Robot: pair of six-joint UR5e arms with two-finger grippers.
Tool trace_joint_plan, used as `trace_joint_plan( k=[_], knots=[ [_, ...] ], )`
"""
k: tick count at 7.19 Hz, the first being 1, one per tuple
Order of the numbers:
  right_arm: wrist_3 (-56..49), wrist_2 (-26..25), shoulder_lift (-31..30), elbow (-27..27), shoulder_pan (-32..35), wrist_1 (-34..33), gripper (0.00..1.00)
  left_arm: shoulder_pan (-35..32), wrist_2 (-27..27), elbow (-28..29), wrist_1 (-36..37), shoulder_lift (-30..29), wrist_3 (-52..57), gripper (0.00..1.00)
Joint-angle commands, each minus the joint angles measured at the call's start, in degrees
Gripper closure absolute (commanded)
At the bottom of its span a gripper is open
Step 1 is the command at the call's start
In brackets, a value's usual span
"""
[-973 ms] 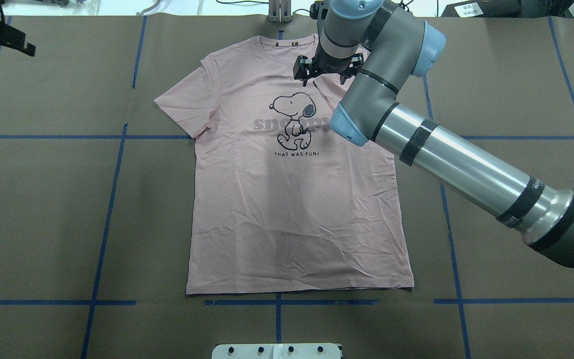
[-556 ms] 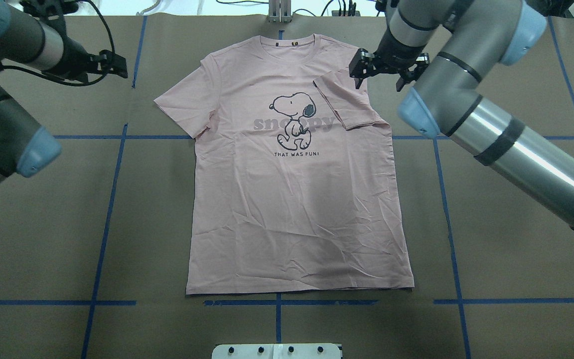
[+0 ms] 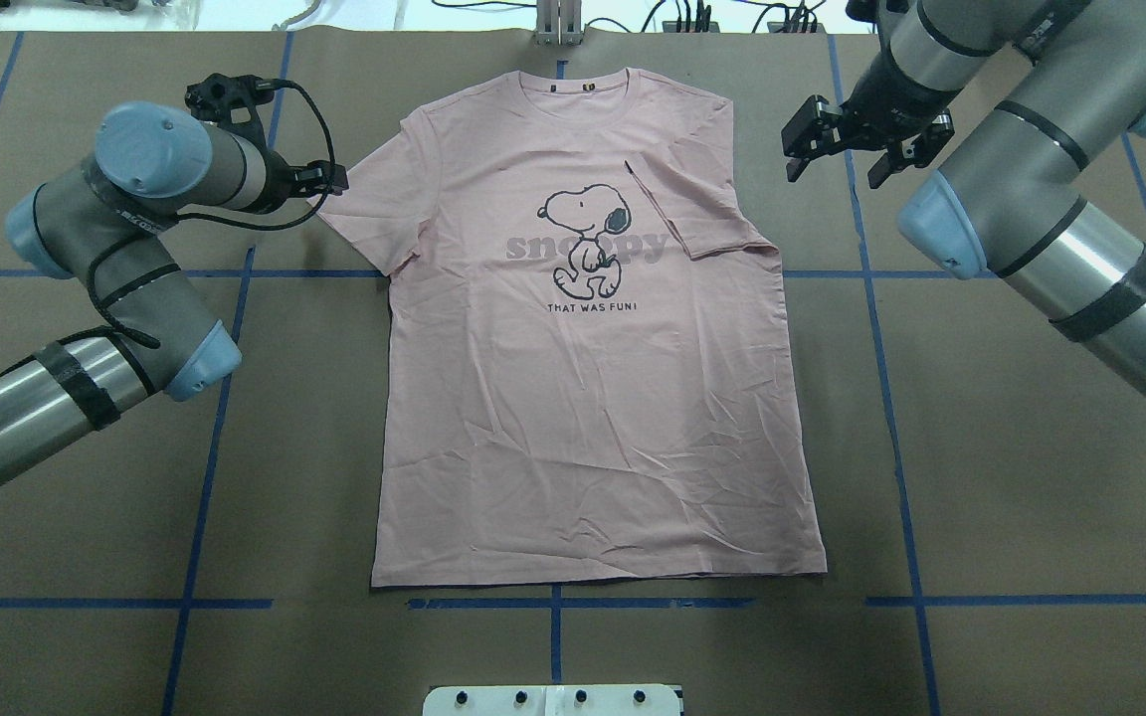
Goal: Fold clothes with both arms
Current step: 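Fold the held sleeve inward over the shirt body with the right gripper, release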
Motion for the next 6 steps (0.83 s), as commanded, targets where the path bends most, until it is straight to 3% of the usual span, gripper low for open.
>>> trace_joint_plan(
  k=[1, 5, 6],
  knots=[
    [0.0, 0.0, -0.1, 0.4, 0.1, 0.0, 0.00, 1.2, 0.3, 1.2, -0.4, -0.8, 0.0, 0.03],
    [0.4, -0.2, 0.0, 0.5, -0.1, 0.2, 0.00, 1.2, 0.4, 3.7, -0.6, -2.2, 0.1, 0.09],
    [0.4, -0.2, -0.1, 0.4, -0.2, 0.2, 0.00, 1.2, 0.7, 3.7, -0.6, -2.2, 0.1, 0.19]
  ],
)
